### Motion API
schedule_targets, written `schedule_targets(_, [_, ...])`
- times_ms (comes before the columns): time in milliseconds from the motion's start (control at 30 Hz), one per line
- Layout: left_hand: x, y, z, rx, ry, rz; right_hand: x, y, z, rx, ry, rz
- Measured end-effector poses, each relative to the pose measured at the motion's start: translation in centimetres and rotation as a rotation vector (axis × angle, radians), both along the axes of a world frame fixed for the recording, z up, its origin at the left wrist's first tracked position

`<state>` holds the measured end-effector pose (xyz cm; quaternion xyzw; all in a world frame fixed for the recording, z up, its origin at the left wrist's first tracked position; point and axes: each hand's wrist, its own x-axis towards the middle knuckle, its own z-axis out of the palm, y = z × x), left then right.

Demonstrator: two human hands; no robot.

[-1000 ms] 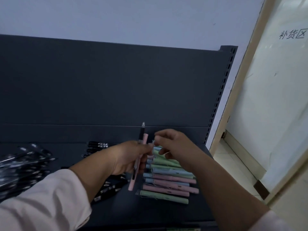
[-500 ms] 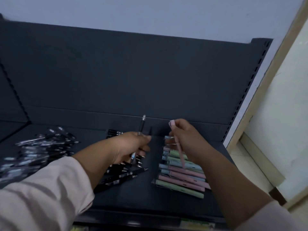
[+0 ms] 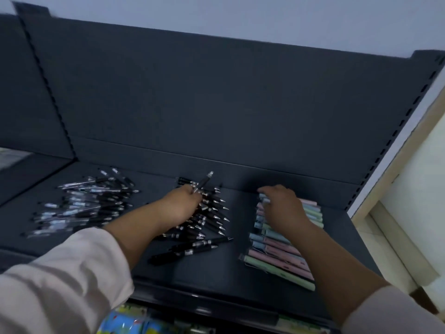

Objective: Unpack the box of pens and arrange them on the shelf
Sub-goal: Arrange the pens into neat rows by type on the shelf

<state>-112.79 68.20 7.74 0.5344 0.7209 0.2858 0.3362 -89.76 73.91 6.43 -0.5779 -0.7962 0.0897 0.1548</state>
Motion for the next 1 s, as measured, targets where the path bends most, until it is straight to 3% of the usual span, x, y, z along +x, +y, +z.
schedule_targets(133, [-2.2,-1.7,-0.1,0.005,0.559,-0.117,-5.3,-1.1,1.5,0.006,0.247,0.201])
schedule_targets(200, [-3.5,-2.6,-0.4,0.036,0.767,-0.154,-8.3,-1.9,1.6,0.015,0.206,0.344])
schedule_targets(267, [-4.7,-3.6,-0.6,0.023,0.854,-0.161,-11.0,-3.0,1.2,0.015,0.129,0.466])
schedule_targets(433, [-8.5,-6.6,-0.7,0.003,0.833,-0.135,-16.5,-5.1,-0.9,-0.051,0.069,0.595])
schedule_targets(600, [-14.6,-9.6,-0.7,0.032,0.952,0.019,-21.9,-6.2,-1.6,-0.107,0.048,0.567])
schedule_targets(767, [-22.3,-13.5,-1.1,0.02,0.937,0.12,-28.8,-6.8,-1.8,-0.009,-0.014,0.493])
schedule_targets(1000, [-33.3,-19.2,-1.9,-0.024,0.86,0.18,-36.8,-9.2,-2.3,0.141,-0.256,0.325])
